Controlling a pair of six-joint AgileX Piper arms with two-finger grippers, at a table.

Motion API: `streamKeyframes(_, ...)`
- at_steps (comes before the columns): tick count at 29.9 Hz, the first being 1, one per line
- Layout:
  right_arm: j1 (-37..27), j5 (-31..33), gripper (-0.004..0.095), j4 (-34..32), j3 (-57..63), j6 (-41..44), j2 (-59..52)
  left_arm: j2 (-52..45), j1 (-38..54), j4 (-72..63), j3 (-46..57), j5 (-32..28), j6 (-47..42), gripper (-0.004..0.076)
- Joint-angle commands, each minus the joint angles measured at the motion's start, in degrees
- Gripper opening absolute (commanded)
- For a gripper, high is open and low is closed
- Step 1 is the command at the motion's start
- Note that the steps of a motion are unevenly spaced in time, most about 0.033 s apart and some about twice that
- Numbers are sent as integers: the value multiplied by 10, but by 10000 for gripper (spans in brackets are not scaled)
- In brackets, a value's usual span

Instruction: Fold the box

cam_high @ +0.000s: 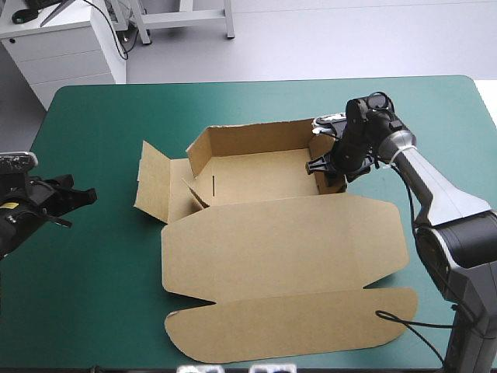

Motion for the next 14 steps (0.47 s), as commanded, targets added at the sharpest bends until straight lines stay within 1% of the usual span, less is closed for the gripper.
streamKeyframes(1,-1,7,132,-2,-13,-22,-17,-6,0,-17,-15,-34,-3,-8)
streamKeyframes(2,-1,7,11,-2,-13,-23,-16,-6,0,-17,-15,-34,-3,-8)
streamKeyframes(3,-1,7,-13,-2,-13,-23,-16,-6,0,-17,-15,-34,-3,-8)
streamKeyframes(7,-1,7,-19,-2,-37,-25,-24,-6,0,-17,-15,-33,-3,-8)
streamKeyframes(14,-11,9,-19,-8,-60,-38,-78,-5,0,-5,-15,-30,-3,-8)
